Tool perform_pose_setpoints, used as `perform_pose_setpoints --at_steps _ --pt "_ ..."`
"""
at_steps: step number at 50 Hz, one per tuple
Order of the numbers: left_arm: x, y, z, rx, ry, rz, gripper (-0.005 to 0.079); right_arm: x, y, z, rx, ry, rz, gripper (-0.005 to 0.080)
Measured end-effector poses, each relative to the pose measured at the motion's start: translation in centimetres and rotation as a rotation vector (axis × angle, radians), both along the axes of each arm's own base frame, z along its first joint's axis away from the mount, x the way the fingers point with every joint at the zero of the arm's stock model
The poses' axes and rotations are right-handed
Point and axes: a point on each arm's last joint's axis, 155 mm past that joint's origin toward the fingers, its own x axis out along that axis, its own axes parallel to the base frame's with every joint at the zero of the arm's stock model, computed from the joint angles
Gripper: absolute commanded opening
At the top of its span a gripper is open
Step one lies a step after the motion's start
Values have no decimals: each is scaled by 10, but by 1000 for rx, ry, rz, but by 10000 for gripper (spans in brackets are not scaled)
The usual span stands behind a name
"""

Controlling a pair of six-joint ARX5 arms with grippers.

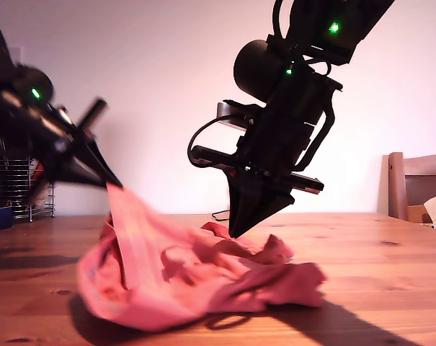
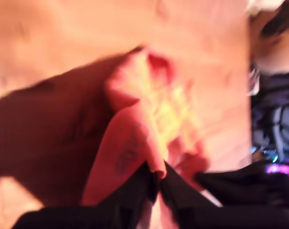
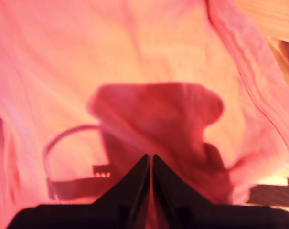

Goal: Fold the underwear in front of you. After folding it, place it to the right side.

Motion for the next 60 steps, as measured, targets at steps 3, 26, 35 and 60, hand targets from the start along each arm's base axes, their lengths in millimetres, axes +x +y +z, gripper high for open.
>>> perform_pose_setpoints --at_steps 3,26,35,60 --pt "3 2 11 -19 -13 1 -19 0 0 0 0 0 0 -13" --pt "17 64 -27 384 -90 70 -10 -3 8 3 40 11 28 -12" --pt "27 80 -32 494 -150 74 244 -8 15 5 72 30 51 -12" --pt "-18 69 -48 488 -7 -53 289 -15 22 7 109 56 80 -10"
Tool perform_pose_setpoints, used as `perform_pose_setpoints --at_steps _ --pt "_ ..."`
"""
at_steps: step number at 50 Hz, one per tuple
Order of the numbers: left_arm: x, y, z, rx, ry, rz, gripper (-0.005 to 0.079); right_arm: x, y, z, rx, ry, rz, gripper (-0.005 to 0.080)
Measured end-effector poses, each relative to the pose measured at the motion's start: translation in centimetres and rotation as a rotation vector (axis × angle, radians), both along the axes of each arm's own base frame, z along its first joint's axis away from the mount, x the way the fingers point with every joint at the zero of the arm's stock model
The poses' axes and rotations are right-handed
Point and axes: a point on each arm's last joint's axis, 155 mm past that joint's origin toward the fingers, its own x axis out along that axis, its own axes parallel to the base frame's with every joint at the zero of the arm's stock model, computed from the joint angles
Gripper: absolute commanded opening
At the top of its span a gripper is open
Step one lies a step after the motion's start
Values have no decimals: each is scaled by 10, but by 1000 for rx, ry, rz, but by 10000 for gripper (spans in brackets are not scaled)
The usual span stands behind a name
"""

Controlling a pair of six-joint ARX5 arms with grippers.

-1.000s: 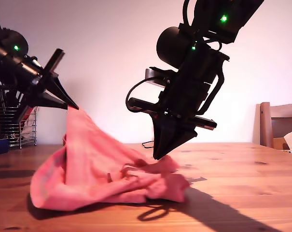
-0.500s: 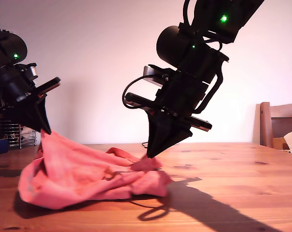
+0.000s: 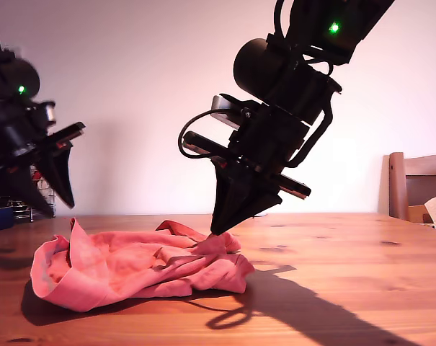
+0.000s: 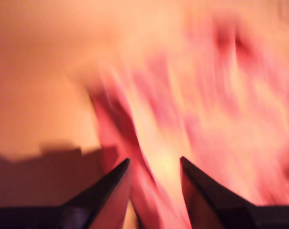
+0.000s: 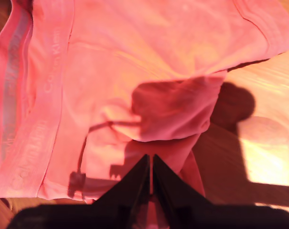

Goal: Fold the underwear in front of you. After folding it, place it to the right side.

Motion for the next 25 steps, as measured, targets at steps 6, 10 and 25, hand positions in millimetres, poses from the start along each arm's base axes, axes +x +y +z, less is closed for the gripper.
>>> perform_pose_setpoints --at_steps 6,10,25 --pt "-10 -14 3 -71 50 -2 289 0 0 0 -6 -12 19 -10" --pt "-12 -17 4 -89 65 8 289 1 0 0 -5 -16 20 -10" --pt "-44 -32 -29 -99 156 -4 289 5 3 4 9 -37 20 -10"
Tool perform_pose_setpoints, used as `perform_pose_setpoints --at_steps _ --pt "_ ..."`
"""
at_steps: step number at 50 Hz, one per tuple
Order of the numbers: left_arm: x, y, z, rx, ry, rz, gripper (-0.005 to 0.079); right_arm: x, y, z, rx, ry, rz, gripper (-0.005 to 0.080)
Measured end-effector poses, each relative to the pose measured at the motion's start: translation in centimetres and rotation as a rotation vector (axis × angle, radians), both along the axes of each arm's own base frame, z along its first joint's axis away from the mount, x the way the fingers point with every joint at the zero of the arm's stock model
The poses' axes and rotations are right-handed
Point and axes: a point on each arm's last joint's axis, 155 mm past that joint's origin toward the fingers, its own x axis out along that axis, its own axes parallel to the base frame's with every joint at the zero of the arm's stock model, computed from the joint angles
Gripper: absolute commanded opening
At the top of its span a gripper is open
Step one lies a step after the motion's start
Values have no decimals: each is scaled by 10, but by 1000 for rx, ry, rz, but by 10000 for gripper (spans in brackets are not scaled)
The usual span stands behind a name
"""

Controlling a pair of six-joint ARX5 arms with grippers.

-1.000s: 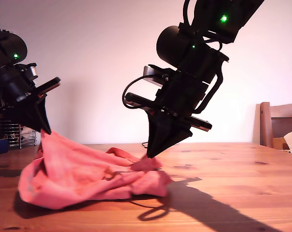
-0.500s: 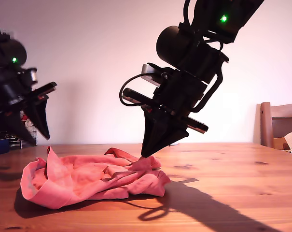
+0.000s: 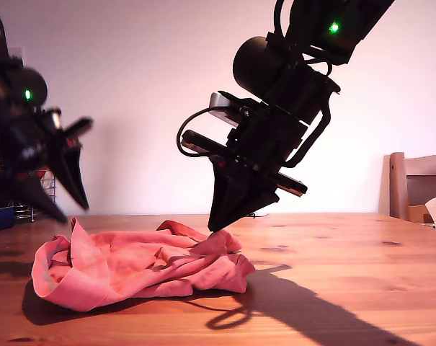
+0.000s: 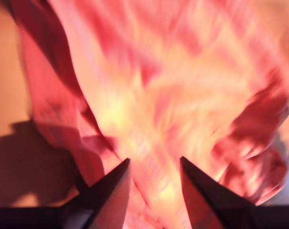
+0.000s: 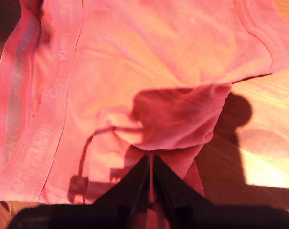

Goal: Fold the underwear in front of you. After folding it, place it to the right side.

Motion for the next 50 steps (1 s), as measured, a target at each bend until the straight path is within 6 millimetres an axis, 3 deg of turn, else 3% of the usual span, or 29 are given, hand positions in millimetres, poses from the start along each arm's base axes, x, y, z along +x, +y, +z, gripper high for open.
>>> perform_pose_setpoints --at_steps 6,18,27,35,50 --pt "-8 -1 -13 2 18 15 289 1 1 1 4 -4 1 -10" --pt "11 0 -13 8 -54 52 289 4 3 4 16 -20 1 -4" --pt "-3 5 -33 32 -29 58 289 8 8 9 39 -44 7 -3" --pt "1 6 -33 27 -50 64 289 2 15 10 66 -27 34 -2" --pt "-1 -5 -30 -51 -43 77 289 -2 24 -20 46 9 56 -2"
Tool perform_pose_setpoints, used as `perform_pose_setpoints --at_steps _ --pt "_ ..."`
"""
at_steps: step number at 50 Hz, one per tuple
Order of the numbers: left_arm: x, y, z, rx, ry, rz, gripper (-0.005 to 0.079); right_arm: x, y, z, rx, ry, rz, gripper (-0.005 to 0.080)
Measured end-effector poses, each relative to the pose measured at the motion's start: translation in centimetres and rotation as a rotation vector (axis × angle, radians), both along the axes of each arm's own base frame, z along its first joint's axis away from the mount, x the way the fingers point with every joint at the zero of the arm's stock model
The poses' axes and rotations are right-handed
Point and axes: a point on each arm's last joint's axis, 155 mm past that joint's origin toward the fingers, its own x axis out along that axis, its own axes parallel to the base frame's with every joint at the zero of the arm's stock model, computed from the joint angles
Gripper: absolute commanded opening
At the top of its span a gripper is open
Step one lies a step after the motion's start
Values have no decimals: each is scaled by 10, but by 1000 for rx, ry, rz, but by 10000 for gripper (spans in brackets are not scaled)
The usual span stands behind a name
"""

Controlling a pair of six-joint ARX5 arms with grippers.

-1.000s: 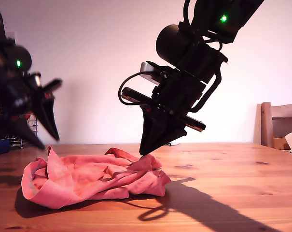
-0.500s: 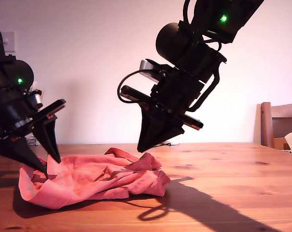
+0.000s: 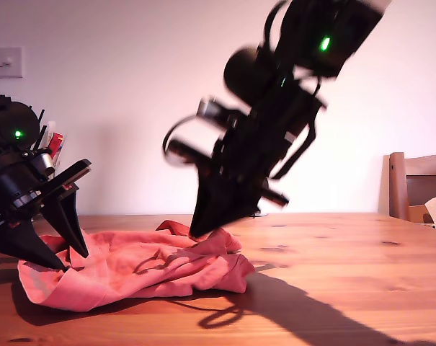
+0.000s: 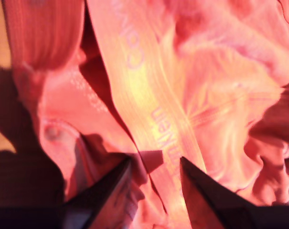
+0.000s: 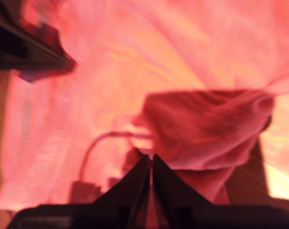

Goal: Fold the underwear in front of you. After folding it, place it to the right side.

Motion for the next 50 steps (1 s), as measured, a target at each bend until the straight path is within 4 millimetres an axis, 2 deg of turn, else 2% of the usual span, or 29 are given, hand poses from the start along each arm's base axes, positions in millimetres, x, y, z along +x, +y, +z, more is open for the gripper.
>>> perform_pose_setpoints --at_steps 9,16,25,30,40,50 --pt "-3 -10 3 -30 12 -8 288 0 0 -14 -11 17 1 -2" --pt "-16 -26 10 -116 67 -33 287 -2 0 -29 -26 42 4 -2" --pt "-44 -34 8 -111 167 -68 287 -1 4 -27 -15 26 9 -3" --pt "-57 -33 15 -102 197 -87 287 1 6 -25 -6 15 9 -3" --pt "-71 -28 38 -74 186 -99 287 4 8 -23 2 3 9 -3" --pt "-82 -29 36 -55 216 -121 287 6 9 -21 11 -9 9 -3"
